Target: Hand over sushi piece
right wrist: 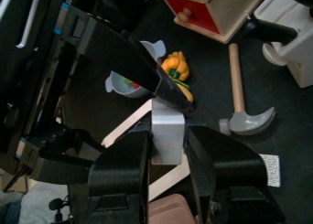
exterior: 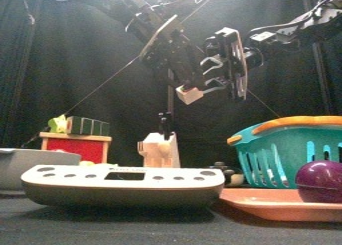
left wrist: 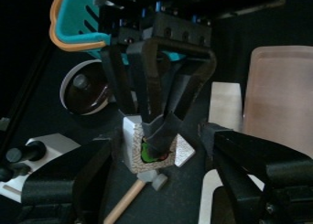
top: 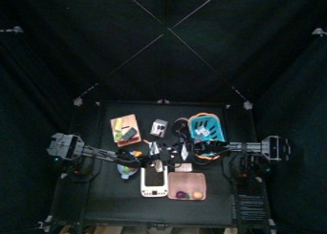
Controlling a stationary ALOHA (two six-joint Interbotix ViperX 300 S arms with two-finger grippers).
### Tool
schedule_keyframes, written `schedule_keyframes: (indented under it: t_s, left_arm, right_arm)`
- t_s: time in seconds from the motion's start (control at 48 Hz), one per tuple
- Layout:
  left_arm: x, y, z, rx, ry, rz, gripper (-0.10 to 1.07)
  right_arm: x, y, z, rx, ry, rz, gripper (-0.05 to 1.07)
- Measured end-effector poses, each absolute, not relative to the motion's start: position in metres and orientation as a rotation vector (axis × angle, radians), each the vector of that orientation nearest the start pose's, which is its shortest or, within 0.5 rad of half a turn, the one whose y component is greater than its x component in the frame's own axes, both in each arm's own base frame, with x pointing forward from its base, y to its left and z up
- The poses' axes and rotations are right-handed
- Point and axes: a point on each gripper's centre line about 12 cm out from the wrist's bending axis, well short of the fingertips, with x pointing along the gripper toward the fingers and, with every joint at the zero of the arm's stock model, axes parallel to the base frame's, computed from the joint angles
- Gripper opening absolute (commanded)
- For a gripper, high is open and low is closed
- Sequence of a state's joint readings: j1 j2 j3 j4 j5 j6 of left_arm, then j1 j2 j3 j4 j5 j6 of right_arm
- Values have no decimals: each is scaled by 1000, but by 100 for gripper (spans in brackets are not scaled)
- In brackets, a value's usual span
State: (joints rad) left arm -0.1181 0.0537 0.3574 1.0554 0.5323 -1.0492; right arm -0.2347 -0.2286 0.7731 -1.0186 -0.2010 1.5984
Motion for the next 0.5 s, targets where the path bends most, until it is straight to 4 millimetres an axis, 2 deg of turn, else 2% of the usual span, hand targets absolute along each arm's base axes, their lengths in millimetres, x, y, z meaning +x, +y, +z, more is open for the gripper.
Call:
schedule_keyframes:
  t_s: [0.5]
  left_arm:
    - [401,2,234,-27,614,335,99]
  right_arm:
    - [320,-65,229,675,387,-231,53]
